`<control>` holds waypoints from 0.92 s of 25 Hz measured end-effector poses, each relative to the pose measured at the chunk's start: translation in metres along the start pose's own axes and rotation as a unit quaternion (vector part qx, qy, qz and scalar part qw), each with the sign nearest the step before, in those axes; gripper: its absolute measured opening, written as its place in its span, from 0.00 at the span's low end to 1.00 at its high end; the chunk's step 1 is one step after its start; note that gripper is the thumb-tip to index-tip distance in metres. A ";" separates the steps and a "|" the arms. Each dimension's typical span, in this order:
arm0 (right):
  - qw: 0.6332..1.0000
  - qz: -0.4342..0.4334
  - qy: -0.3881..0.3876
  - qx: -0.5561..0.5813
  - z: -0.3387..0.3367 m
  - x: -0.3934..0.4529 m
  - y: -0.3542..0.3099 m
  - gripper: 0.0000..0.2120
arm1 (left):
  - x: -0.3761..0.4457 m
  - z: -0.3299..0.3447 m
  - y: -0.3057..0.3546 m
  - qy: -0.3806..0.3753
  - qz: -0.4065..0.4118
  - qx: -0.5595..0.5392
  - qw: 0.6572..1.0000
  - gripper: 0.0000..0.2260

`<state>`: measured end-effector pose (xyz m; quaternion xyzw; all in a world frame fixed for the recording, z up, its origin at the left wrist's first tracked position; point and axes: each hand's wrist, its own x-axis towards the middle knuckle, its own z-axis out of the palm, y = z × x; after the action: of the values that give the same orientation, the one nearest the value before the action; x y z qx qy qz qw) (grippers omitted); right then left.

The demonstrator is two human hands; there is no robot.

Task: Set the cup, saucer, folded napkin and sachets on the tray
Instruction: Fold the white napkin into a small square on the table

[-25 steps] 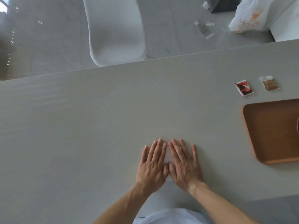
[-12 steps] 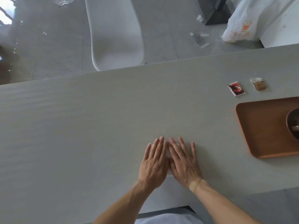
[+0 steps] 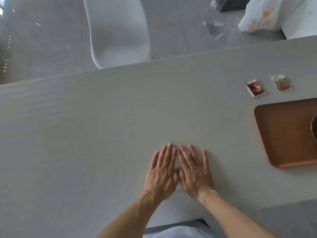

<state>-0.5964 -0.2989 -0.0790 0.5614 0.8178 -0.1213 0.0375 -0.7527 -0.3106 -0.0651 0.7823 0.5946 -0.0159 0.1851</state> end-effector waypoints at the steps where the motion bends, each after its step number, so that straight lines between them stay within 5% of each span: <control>1: 1.000 -0.002 0.000 -0.002 -0.003 -0.001 -0.001 0.30 | -0.001 -0.002 0.001 -0.007 -0.005 0.005 1.000 0.28; 7: 1.000 0.004 -0.020 0.014 -0.040 0.007 -0.005 0.28 | -0.009 -0.020 -0.019 -0.025 0.006 -0.017 1.000 0.31; 11: 0.997 0.018 -0.076 0.019 -0.062 0.017 -0.008 0.30 | -0.035 -0.036 -0.018 0.026 -0.184 -0.096 0.978 0.30; 15: 0.982 0.123 -0.117 0.082 -0.068 0.005 -0.017 0.30 | -0.046 -0.038 0.003 -0.038 -0.269 -0.153 0.950 0.22; 23: 0.899 0.254 -0.125 0.334 -0.077 -0.047 -0.017 0.15 | -0.051 -0.045 0.001 -0.138 -0.232 -0.297 0.916 0.08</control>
<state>-0.5889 -0.3288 0.0075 0.7101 0.5473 -0.4426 -0.0203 -0.7755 -0.3442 -0.0107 0.5217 0.7048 0.0109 0.4806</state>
